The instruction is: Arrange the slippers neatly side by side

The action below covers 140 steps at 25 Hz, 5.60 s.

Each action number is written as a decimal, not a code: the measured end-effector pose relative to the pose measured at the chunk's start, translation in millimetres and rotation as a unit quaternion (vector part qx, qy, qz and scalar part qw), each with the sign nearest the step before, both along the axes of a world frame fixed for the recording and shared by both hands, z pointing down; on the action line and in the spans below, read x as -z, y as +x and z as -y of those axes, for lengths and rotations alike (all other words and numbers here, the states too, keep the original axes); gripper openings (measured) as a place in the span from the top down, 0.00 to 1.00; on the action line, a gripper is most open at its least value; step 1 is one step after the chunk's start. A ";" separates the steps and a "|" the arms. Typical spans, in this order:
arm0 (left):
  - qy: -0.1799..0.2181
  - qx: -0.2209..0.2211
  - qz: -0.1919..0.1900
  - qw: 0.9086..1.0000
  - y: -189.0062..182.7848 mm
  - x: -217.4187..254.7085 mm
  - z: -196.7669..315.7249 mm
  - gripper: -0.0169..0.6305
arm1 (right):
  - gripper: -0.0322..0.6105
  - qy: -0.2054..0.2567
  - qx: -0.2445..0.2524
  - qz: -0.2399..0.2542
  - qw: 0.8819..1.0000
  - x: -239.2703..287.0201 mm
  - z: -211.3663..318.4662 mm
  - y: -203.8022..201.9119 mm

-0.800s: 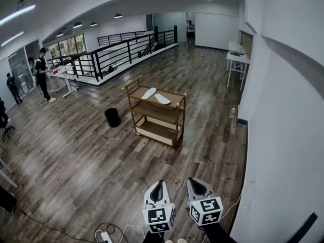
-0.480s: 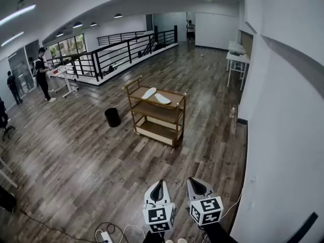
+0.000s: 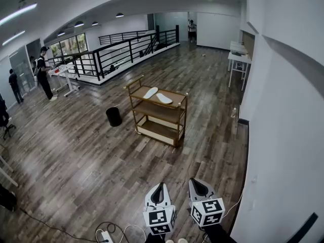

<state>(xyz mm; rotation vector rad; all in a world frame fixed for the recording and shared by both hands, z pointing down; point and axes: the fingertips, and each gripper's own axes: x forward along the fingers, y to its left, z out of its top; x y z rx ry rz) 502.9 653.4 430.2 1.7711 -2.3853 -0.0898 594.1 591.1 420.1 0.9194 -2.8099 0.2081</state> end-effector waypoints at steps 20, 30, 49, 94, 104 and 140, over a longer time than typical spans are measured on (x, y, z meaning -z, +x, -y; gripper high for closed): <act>-0.021 0.039 -0.057 0.997 -42.5 -48.2 -32.6 0.99 | 0.95 -0.033 0.009 -0.028 0.999 -34.8 -7.0 -33.3; -0.022 0.030 -0.011 0.999 -61.6 -34.1 89.1 0.99 | 0.95 -0.030 0.030 -0.006 0.999 -28.4 103.7 -61.1; -0.034 0.084 -0.012 0.996 -117.3 -34.5 220.6 0.99 | 0.95 -0.047 0.061 -0.008 0.997 -42.0 248.4 -111.9; -0.041 0.164 -0.019 0.985 -401.1 -47.7 525.7 0.99 | 0.95 -0.064 0.124 -0.010 0.990 -58.5 569.6 -413.2; -0.054 0.211 -0.022 0.976 -442.7 -55.0 545.2 0.99 | 0.95 -0.075 0.166 -0.016 0.983 -65.9 601.9 -461.4; -0.029 0.138 -0.054 0.988 -715.5 -86.0 648.5 0.99 | 0.95 -0.071 0.095 -0.051 0.992 -98.8 695.3 -728.5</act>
